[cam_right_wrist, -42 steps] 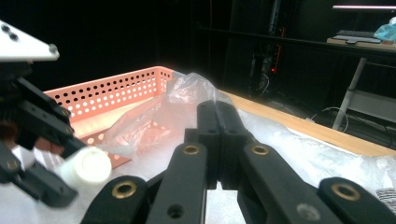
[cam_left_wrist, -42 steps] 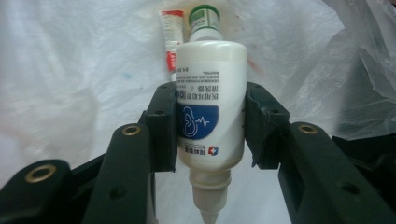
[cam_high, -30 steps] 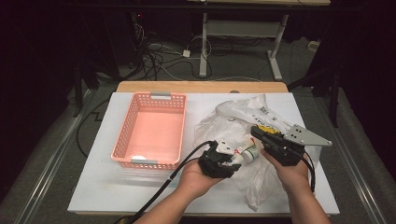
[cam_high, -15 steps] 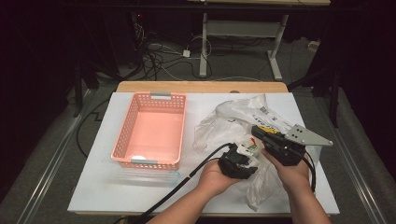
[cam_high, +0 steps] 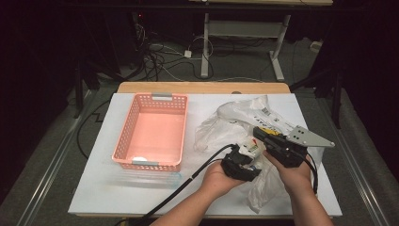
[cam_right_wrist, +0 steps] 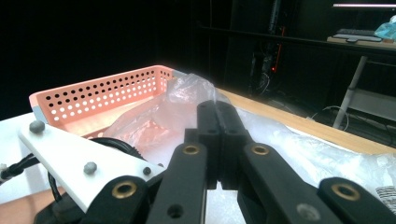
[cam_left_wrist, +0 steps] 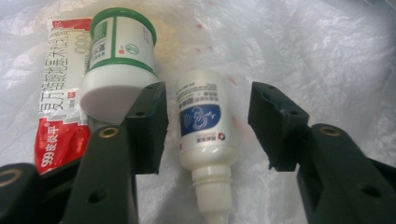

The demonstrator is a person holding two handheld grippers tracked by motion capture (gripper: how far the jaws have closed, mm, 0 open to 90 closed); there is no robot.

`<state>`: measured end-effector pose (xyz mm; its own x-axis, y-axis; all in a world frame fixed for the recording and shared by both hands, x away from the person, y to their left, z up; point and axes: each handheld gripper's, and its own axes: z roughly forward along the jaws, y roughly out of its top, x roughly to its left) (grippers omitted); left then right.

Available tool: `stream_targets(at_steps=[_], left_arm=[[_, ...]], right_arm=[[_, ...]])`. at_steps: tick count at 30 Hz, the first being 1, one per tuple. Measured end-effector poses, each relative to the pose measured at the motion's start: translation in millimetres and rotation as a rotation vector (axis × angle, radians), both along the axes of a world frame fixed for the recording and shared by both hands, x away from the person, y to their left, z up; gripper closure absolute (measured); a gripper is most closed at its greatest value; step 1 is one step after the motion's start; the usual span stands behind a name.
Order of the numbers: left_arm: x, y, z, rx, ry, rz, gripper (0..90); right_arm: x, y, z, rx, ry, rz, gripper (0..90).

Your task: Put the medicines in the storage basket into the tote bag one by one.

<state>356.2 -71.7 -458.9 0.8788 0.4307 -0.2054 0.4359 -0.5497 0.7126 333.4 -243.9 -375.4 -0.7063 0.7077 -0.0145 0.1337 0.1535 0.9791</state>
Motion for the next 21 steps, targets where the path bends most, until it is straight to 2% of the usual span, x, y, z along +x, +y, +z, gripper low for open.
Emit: stream_targets(at_steps=[3,6,7,9,11,13,15,17,18,21], left_arm=[[-1.2,6.1,3.1,0.007,-0.013,-0.008,37.4],[-3.1,15.4,5.7,-0.005,-0.014,-0.006,36.8],[-3.6,19.3,6.4,-0.012,-0.015,-0.004,33.6],[-4.7,28.2,7.2,-0.036,-0.017,-0.001,33.0],[-6.2,36.8,8.0,-0.040,-0.027,0.020,26.3],[-8.2,45.4,8.1,-0.040,-0.035,0.029,23.4],[-10.7,54.1,8.4,-0.030,-0.057,0.051,15.6],[-13.5,64.4,8.4,-0.033,-0.078,0.067,14.7],[-15.4,68.5,8.2,-0.029,-0.091,0.080,10.5],[-19.7,80.2,6.9,-0.016,-0.092,0.089,8.6]], right_arm=[[0.2,-0.7,0.0,-0.001,-0.001,0.001,90.0],[0.2,-0.3,-0.1,-0.003,-0.002,0.000,90.0],[0.0,-0.1,0.0,0.000,0.000,-0.001,90.0],[-0.5,0.2,0.3,0.001,0.004,-0.001,90.0],[-0.4,0.3,0.3,-0.001,0.001,0.000,90.0],[-0.4,0.4,0.3,-0.002,0.000,0.001,90.0],[-0.4,0.5,0.5,-0.003,-0.003,-0.001,90.0],[-0.8,0.4,0.8,-0.004,-0.003,0.000,90.0],[-0.8,0.3,1.0,-0.005,-0.005,0.000,90.0],[-0.9,0.5,1.0,-0.005,-0.005,0.001,90.0]])
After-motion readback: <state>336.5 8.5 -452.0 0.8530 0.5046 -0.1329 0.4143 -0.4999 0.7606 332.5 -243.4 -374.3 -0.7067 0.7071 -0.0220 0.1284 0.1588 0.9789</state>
